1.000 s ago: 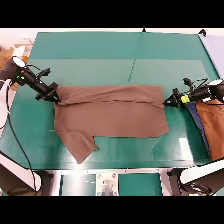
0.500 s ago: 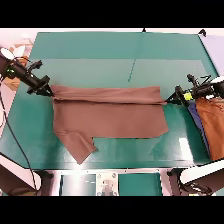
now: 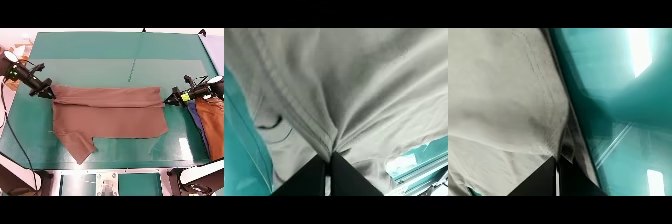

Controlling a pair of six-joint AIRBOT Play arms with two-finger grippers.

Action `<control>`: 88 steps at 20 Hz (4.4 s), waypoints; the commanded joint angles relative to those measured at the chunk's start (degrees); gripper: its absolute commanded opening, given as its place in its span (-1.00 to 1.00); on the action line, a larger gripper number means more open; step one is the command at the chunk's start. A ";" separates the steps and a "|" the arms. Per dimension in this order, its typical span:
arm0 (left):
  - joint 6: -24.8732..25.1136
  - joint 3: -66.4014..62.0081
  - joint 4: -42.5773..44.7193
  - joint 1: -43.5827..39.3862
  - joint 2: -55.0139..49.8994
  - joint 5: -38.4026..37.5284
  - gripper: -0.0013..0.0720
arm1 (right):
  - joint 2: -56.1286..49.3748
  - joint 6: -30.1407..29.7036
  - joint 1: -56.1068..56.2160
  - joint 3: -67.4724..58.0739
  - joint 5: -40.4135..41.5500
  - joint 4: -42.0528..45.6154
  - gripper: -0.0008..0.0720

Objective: Fold the shirts.

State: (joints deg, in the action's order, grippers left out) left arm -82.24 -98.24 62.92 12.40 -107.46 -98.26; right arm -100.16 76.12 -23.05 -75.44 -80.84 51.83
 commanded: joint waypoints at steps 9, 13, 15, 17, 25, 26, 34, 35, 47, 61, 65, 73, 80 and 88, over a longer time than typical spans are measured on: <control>-2.73 15.17 5.86 -0.15 17.55 3.56 0.45 | 9.70 0.85 -3.43 4.90 -6.49 0.07 -0.14; -3.08 40.19 11.72 -0.15 37.83 12.22 0.45 | 24.74 0.20 -7.80 23.15 0.59 0.00 -0.15; -3.85 53.09 8.35 -0.15 47.84 16.92 0.45 | 33.16 1.33 -8.37 34.40 2.08 -0.79 -0.14; -5.92 63.45 2.82 -0.17 54.97 21.33 0.45 | 39.82 2.34 -8.35 43.87 3.43 -1.92 -0.10; -9.05 81.31 -5.49 -7.89 58.03 33.11 0.45 | 46.21 1.66 -8.37 56.85 15.02 -4.46 0.40; -9.99 82.31 -5.57 -8.66 58.03 35.15 0.44 | 46.21 1.64 -8.37 56.85 15.34 -4.44 0.40; -3.52 85.42 -20.35 -14.23 57.92 46.90 -0.88 | 46.21 1.70 -8.37 57.07 17.11 -4.83 0.42; -3.21 83.91 -18.67 -14.23 57.92 44.35 -0.88 | 46.21 1.70 -8.37 57.09 16.06 -4.72 0.42; -4.81 75.93 -5.62 -14.25 58.01 31.21 -0.88 | 46.29 1.09 0.70 62.55 31.45 -13.70 -0.94; -7.74 43.82 4.44 -14.25 58.21 12.85 -0.88 | 56.96 19.28 0.70 43.43 6.40 11.56 -0.94; -4.13 33.75 4.42 -14.25 53.00 16.63 -0.88 | 50.80 18.14 2.54 33.24 9.49 5.88 -0.94; 2.45 17.03 2.78 -14.25 27.63 25.38 -0.88 | 17.94 18.18 10.40 5.92 13.14 5.64 -0.94; 7.32 15.47 -2.73 -13.09 14.53 45.27 0.61 | -2.97 17.55 9.42 -11.32 12.11 4.04 0.03; 2.99 3.67 -2.23 -2.47 14.51 21.27 0.92 | -2.95 -1.25 -2.29 -12.83 -4.13 7.72 0.44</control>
State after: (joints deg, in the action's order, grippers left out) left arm -77.60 -92.20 60.82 7.11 -92.68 -68.77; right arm -102.54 81.78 -22.39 -90.76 -81.14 58.78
